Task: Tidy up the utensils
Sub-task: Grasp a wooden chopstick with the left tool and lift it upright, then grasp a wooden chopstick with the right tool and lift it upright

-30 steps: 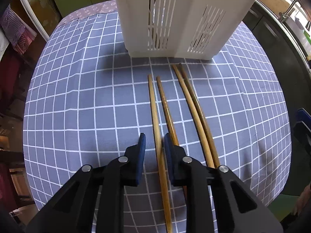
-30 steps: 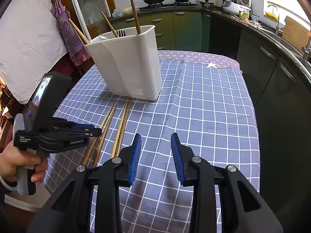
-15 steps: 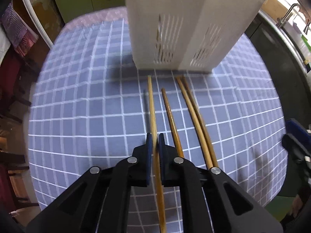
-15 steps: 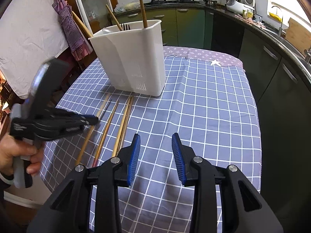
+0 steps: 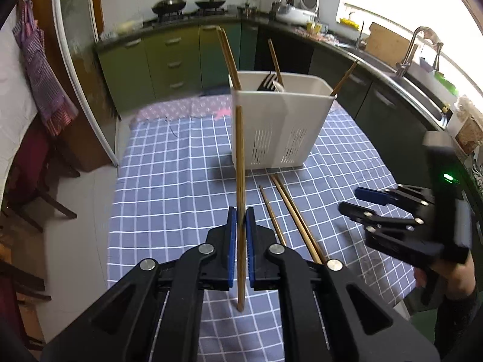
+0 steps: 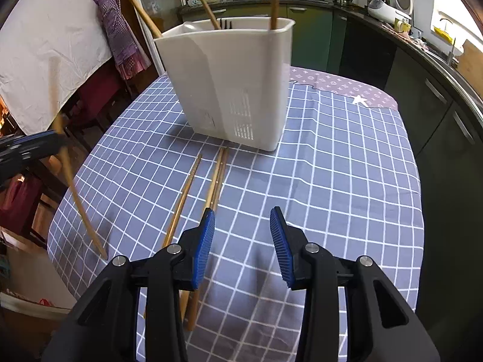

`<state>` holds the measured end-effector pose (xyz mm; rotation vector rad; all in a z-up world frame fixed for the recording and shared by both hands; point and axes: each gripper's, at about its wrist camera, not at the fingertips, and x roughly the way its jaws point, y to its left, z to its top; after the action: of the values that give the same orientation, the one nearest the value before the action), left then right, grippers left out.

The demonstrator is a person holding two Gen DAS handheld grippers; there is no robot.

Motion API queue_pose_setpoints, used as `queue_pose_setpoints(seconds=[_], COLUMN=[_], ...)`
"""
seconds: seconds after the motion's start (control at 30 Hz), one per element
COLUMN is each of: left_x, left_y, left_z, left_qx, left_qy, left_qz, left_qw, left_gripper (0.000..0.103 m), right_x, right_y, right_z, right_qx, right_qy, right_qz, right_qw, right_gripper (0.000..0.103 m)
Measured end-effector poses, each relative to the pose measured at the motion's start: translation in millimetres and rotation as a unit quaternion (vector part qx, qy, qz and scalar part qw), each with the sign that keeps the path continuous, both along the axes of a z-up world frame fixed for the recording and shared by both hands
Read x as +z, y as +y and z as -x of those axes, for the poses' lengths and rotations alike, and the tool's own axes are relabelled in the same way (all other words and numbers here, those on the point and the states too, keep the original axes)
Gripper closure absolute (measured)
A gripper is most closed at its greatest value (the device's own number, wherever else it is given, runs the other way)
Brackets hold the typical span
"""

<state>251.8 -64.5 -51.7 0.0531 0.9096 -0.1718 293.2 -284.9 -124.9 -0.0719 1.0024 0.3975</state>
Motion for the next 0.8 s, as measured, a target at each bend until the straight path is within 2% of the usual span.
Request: queue_pose_setpoints(seconds=[0.17,0.4,0.8], left_x=[5.5,8.5,8.9], left_y=[8.7,13.1,13.6], left_z=[18.5,34.2,44.2], left_qx=[-0.002,-0.008,-0.020], left_qy=[-0.018,-0.030,-0.037], left_qz=[0.003,0.008,0.007], left_qw=[0.9998,0.9995,0.9991], left_gripper=[0.097,0.097,0.097], right_x=[-14.6,-39.3,-59.8], right_y=[12.2,31.9,57.4], right_z=[-17.6,-42.3,-60.6], right_qx=[0.002,0.001,0.003], right_qy=[0.032,0.071,0.082], right_qz=[-0.005,0.009,0.054], right_qw=[0.999,0.997,0.995], right_gripper=[0.065,0.079,0.082])
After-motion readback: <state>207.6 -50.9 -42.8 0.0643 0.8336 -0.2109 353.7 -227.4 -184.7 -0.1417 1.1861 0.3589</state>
